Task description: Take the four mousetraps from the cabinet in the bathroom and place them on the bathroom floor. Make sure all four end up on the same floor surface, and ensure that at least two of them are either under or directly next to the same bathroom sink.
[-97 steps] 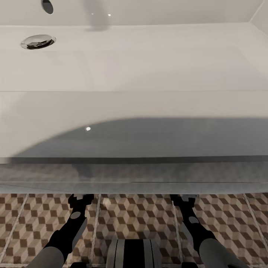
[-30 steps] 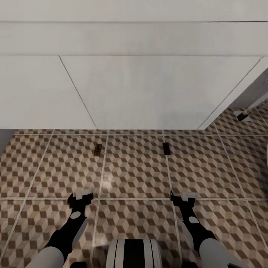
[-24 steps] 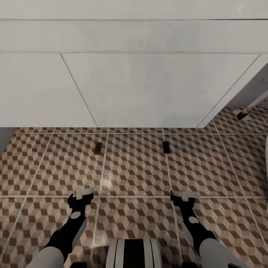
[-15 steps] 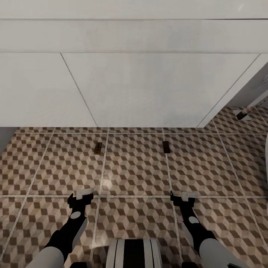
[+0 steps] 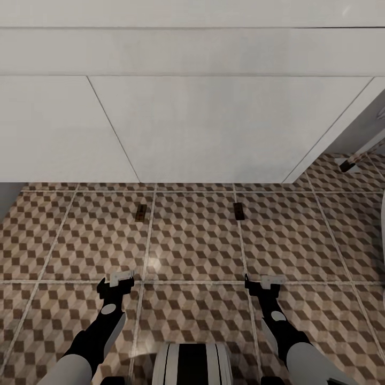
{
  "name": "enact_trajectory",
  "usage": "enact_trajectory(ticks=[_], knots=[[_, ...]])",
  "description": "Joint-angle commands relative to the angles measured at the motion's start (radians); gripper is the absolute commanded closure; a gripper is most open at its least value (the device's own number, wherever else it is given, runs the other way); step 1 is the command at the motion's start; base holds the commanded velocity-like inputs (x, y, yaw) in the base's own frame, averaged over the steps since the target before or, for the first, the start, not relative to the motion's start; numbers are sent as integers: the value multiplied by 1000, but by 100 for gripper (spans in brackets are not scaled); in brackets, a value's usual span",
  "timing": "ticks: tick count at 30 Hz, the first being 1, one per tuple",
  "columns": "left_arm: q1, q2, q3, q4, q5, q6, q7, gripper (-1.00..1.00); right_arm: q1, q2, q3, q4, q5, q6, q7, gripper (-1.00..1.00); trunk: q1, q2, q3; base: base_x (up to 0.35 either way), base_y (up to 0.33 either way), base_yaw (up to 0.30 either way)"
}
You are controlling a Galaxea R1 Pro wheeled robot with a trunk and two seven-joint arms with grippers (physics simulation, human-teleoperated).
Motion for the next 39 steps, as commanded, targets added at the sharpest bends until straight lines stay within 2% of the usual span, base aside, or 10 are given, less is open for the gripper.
enact_trajectory(ticks=[1, 39], knots=[[0, 1, -5, 1, 3, -3, 7, -100, -1, 1, -5, 1, 11, -3, -4, -100, 0, 0, 0, 0, 0, 0], [0, 1, -4, 1, 5, -5, 5, -100, -1, 1, -5, 1, 11, -5, -4, -100, 0, 0, 0, 0, 0, 0]])
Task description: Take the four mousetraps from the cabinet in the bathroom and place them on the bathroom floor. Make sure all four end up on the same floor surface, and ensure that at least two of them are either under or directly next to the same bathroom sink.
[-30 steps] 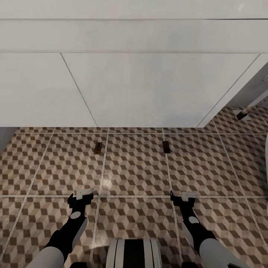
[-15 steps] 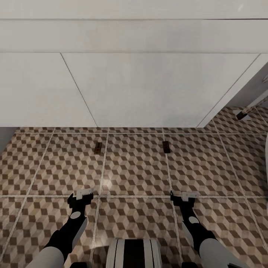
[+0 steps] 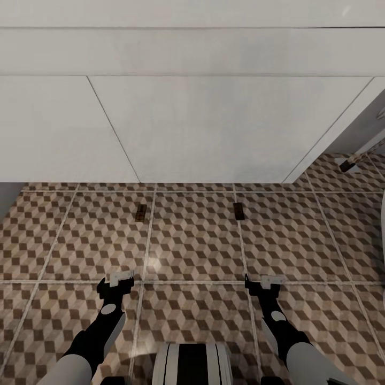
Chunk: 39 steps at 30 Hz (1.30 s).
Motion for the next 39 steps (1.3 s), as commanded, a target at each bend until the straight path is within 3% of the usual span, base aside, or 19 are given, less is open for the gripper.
enact_trajectory(ticks=[1, 19, 28, 39], knots=[[0, 1, -5, 1, 3, -3, 7, -100, -1, 1, -5, 1, 11, -2, -4, -100, -1, 0, 3, 0, 0, 0], [0, 0, -5, 1, 3, -2, 7, -100, -1, 1, -5, 1, 11, -3, -4, -100, -9, 4, 73, 0, 0, 0], [0, -20, -6, 1, 2, -2, 7, -100, -1, 1, -4, 1, 11, -3, -4, -100, -13, 6, 108, 0, 0, 0], [0, -24, -6, 0, 2, -2, 7, -100, -1, 1, -4, 1, 11, -23, -4, -100, -18, 9, 150, 0, 0, 0]])
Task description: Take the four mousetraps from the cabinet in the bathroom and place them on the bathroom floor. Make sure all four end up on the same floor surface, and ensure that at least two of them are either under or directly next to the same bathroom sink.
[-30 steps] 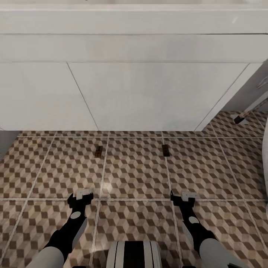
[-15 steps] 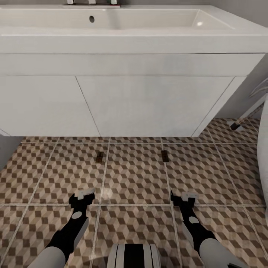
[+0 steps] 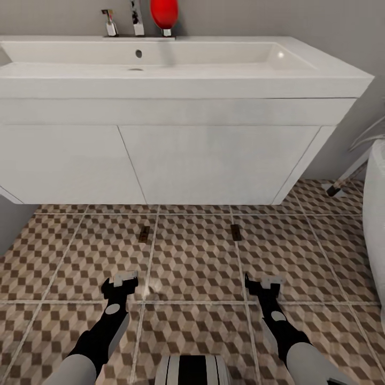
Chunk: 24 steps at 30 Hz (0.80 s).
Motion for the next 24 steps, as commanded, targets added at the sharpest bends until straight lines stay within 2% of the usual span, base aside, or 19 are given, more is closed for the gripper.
enact_trajectory(ticks=[1, 24], knots=[[0, 1, -5, 1, 3, -3, 7, -100, -1, 1, -5, 1, 11, -5, -5, -100, -1, 0, 3, 0, 0, 0], [0, -1, -5, -8, 4, -3, 7, -100, -1, 1, -5, 1, 11, -15, -5, -100, -11, 5, 92, -7, 0, 0]])
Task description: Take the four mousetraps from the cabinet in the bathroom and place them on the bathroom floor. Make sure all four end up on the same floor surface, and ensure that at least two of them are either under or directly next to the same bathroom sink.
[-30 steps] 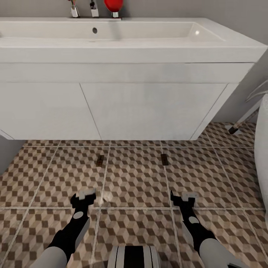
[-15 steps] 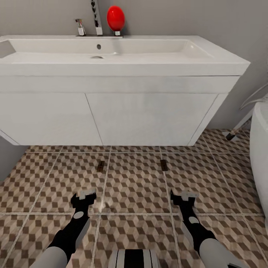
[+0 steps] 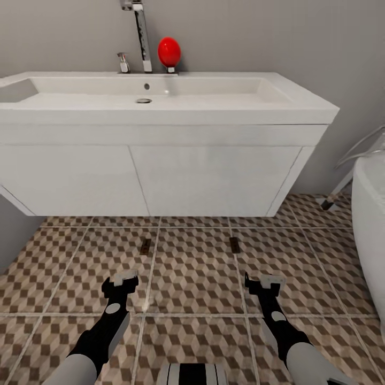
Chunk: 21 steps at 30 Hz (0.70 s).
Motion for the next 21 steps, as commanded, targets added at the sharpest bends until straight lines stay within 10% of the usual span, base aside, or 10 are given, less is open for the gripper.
enact_trajectory(ticks=[1, 21], knots=[[0, 1, -5, 1, 3, -3, 7, -100, -1, 1, -5, 1, 11, -3, -5, -100, -1, 0, 3, -145, 0, 0], [0, 1, -5, 1, 3, -3, 7, -100, -1, 1, -5, 1, 11, -3, -5, -100, -10, 5, 81, -313, 0, 0]])
